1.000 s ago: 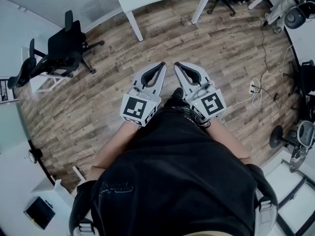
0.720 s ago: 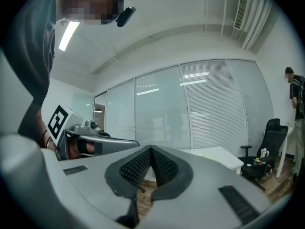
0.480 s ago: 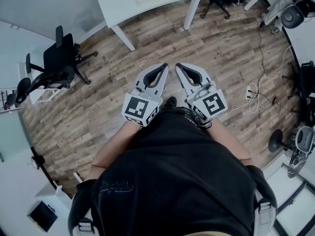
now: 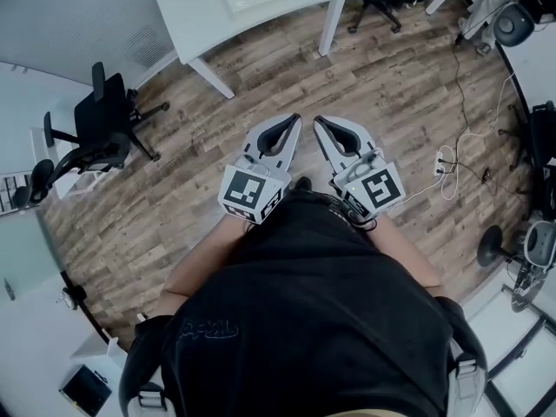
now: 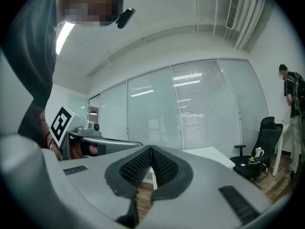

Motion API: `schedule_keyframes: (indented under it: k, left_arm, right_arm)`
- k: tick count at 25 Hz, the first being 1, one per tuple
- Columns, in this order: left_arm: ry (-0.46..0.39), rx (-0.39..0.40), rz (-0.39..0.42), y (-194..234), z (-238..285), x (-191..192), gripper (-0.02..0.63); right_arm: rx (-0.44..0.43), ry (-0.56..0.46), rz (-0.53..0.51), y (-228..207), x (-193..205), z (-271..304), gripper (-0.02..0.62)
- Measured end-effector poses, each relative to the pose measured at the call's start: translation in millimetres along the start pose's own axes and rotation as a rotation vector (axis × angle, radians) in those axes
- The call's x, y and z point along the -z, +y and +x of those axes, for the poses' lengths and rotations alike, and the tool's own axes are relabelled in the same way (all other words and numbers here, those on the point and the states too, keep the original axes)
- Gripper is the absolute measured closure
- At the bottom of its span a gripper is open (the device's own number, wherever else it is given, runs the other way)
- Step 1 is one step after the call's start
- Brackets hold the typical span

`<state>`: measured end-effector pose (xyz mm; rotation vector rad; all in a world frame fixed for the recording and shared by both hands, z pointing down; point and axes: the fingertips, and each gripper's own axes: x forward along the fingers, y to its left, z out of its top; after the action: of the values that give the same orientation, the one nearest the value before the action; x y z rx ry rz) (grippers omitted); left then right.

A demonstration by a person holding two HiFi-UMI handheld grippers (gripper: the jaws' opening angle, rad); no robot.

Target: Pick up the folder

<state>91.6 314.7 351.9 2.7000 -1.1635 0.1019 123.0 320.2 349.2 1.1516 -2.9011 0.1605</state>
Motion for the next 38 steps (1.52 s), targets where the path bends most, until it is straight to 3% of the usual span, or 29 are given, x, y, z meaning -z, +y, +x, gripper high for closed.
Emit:
schedule_keyframes:
  k: [9,16,28,38]
  left_arm:
    - [0.007,0.056,-0.003,34.7,36.1,-9.9,0.592]
    - [0.009,0.088,0.009,90.2,64.5,-22.7,0.592]
    - [-0.031,0.088,0.020,210.3,71.3,-62.5,0.592]
    - [-0.055,0.046,-0.023,262.8,67.3,-67.3,0.592]
  right_arm:
    - [0.038,0.008,0.015,-30.1,-1.2,35.6,0.574]
    - [0.055,0.014,0.025,-57.6,-2.3,94.1,0.574]
    - [0.043,0.005,0.002,-64.5,-25.1,215.8,0.574]
    - [-0.012,0.038,-0.020,-59.0,-26.5,268.4,0.574]
